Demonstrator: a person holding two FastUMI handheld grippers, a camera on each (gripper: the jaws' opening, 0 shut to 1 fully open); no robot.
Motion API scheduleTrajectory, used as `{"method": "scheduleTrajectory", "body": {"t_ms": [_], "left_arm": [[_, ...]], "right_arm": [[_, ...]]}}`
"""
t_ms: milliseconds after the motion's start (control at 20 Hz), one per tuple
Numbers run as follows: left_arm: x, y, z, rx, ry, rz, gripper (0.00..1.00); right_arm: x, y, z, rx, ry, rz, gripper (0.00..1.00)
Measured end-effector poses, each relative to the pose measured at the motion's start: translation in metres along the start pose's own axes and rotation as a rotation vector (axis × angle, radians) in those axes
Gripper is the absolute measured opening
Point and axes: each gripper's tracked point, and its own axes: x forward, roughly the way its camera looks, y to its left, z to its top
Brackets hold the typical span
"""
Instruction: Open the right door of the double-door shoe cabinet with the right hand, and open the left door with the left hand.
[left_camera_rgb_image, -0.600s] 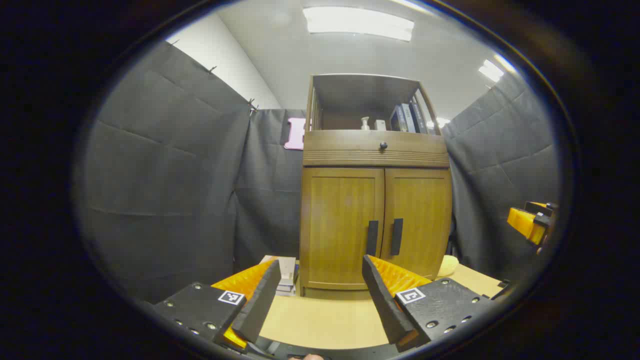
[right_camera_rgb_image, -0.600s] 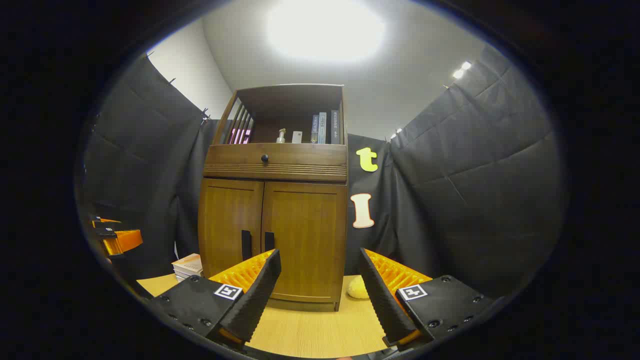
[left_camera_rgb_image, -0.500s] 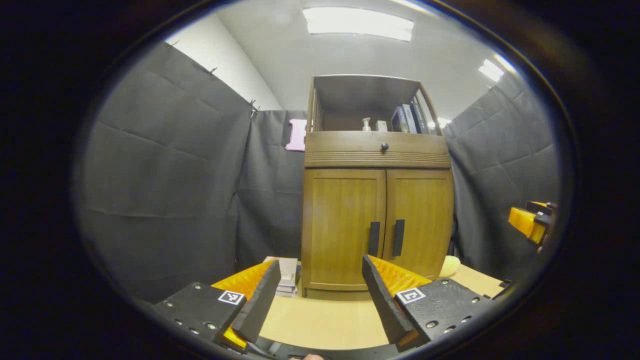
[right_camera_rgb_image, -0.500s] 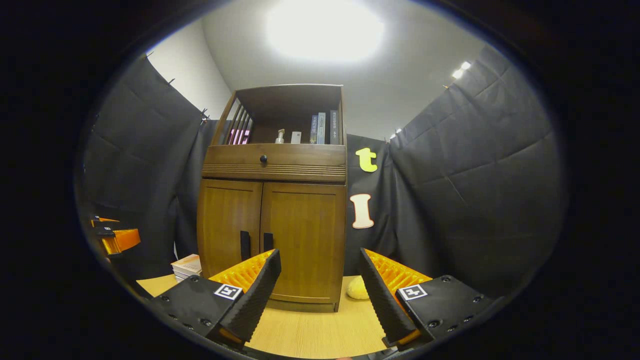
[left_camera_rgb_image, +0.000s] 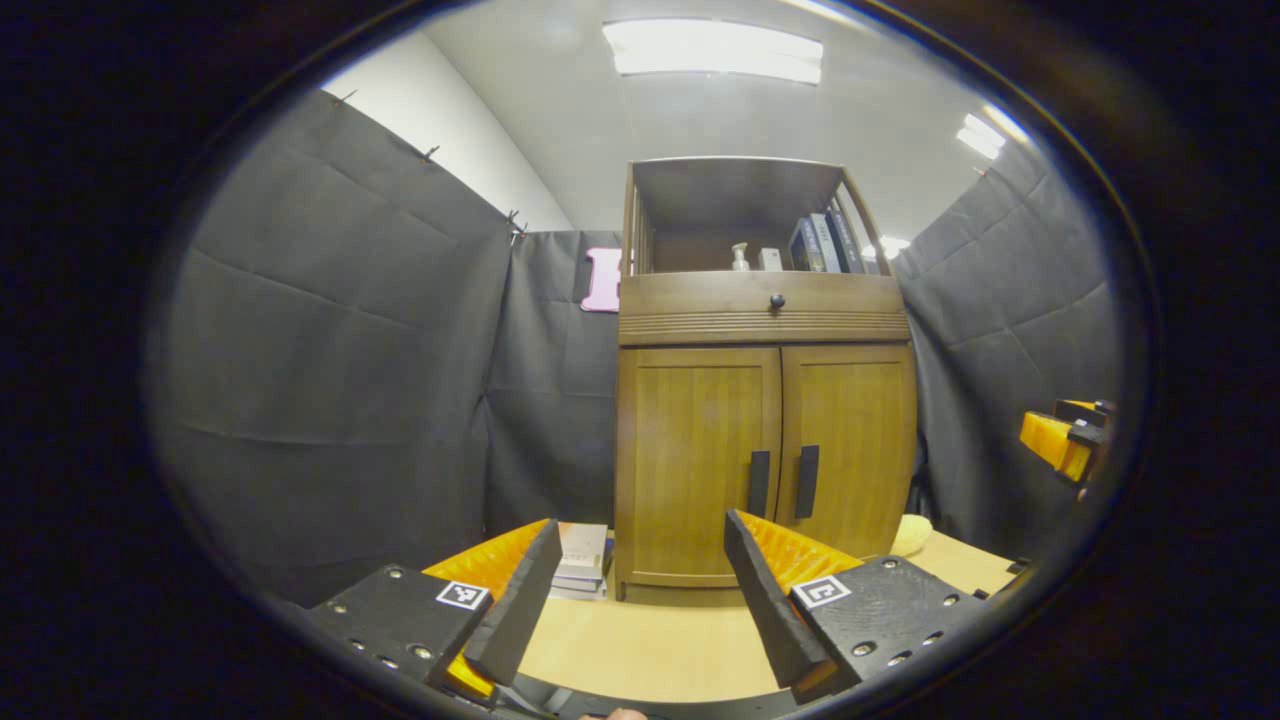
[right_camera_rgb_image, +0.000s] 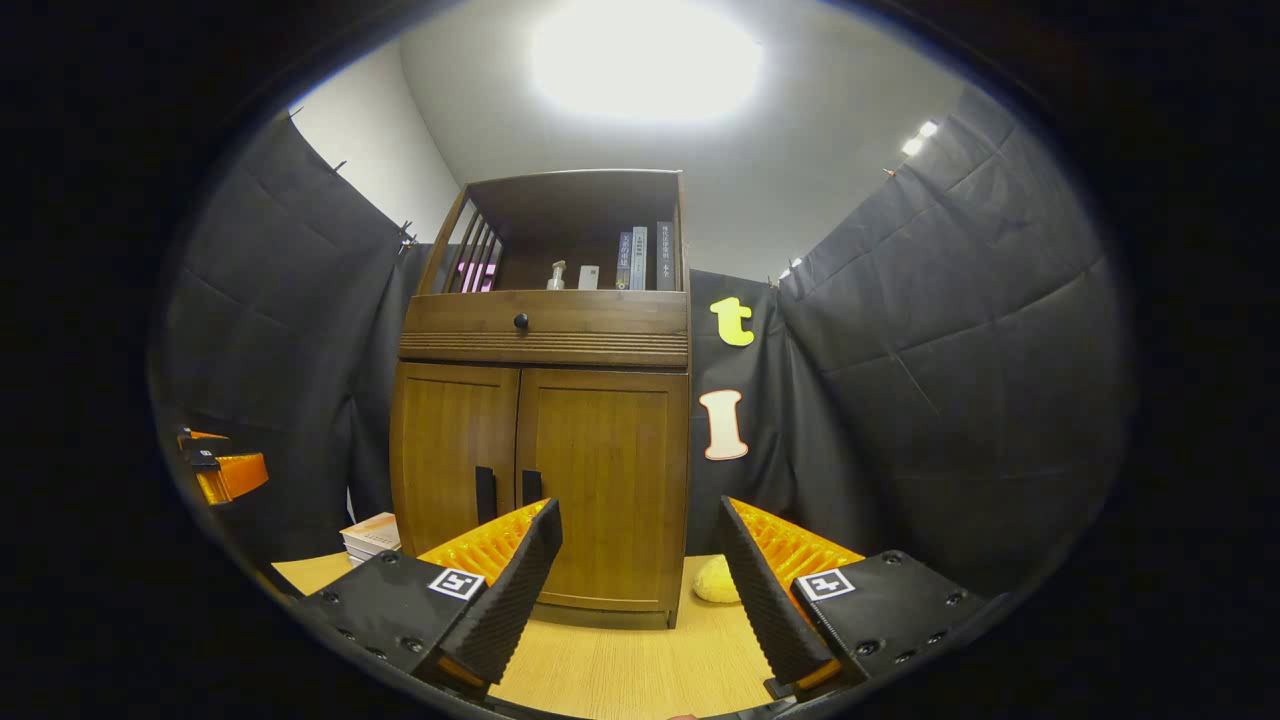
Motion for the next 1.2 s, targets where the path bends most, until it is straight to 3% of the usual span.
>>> {"method": "scheduleTrajectory", "body": {"t_ms": [800,1200], "left_arm": [[0.008,0.002,-0.002,0.013,-0.009,-0.014,0.94],[0.017,0.006,-0.005,0.036,-0.006,-0.007,0.94]], "right_arm": [[0.011,0.002,-0.008,0.003,0.01,-0.013,0.96],[0.049,0.024,-0.013,0.006,-0.005,0.033,0.98]]}}
